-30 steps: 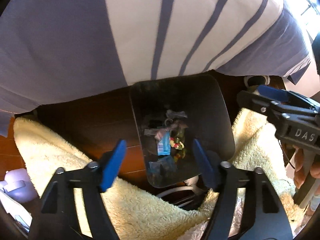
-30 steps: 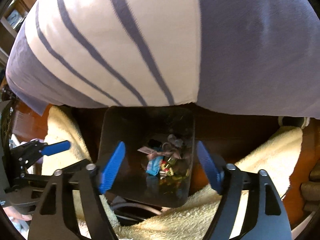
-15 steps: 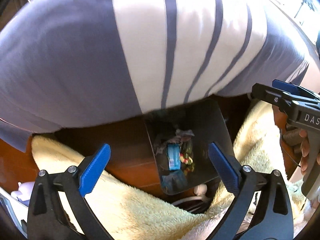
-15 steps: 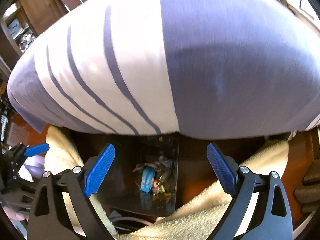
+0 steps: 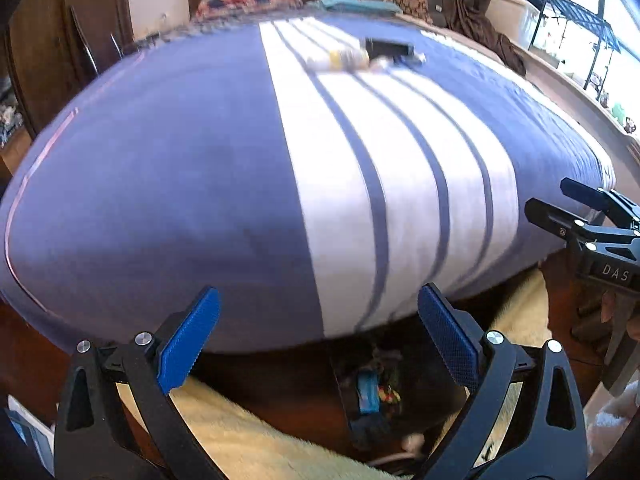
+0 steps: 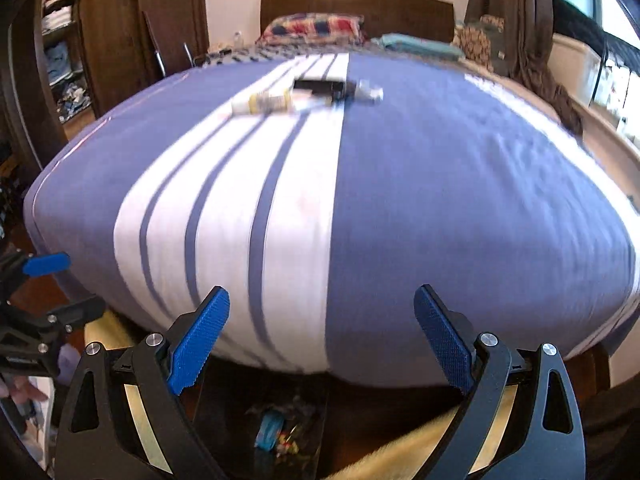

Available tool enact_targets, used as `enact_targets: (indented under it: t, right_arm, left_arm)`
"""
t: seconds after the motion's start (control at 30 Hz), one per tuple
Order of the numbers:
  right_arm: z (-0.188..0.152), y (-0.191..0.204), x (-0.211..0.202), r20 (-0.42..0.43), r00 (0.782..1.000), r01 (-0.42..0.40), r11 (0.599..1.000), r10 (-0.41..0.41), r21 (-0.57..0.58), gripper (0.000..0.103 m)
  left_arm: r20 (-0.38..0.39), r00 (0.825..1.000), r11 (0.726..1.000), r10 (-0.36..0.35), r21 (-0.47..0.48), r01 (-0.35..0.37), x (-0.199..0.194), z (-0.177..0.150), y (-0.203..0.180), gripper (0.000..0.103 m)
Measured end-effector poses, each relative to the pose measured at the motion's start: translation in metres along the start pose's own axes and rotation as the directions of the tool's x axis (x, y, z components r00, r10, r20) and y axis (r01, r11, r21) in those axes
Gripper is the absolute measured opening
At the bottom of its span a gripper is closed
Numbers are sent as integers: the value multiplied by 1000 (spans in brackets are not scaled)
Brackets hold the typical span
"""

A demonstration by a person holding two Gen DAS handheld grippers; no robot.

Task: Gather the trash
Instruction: 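Raise both grippers back over the bed toward the lotion bottle and cloth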

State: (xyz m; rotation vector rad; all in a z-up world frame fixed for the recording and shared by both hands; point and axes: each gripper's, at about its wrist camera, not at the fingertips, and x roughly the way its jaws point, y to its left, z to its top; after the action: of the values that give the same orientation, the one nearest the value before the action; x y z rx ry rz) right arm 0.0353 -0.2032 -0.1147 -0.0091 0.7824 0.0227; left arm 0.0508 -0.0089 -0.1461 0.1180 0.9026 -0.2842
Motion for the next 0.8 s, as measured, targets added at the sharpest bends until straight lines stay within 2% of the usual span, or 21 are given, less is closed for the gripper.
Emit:
enact_targets:
  t: [0.1,0.37,0.6,0.8]
  right_arm:
    - [19,-1,-1,36,999,25,999,-25,-21,94]
    - [68,-19,15,81,996,29,999,-31,27,94]
    - [104,-33,58,48,999,3,997,-6,80,94]
    - [132,-44,105,13,996,86,995,-87,55,93]
  left_arm:
    - [33,999,1000,16,6,-16,-3,23,3,94]
    - [77,996,999,35,7,-36,11,76,13,94]
    - [45,999,999,30,10,-31,49,112,16,94]
    - [46,999,999,28,23,-29,72,136,13,94]
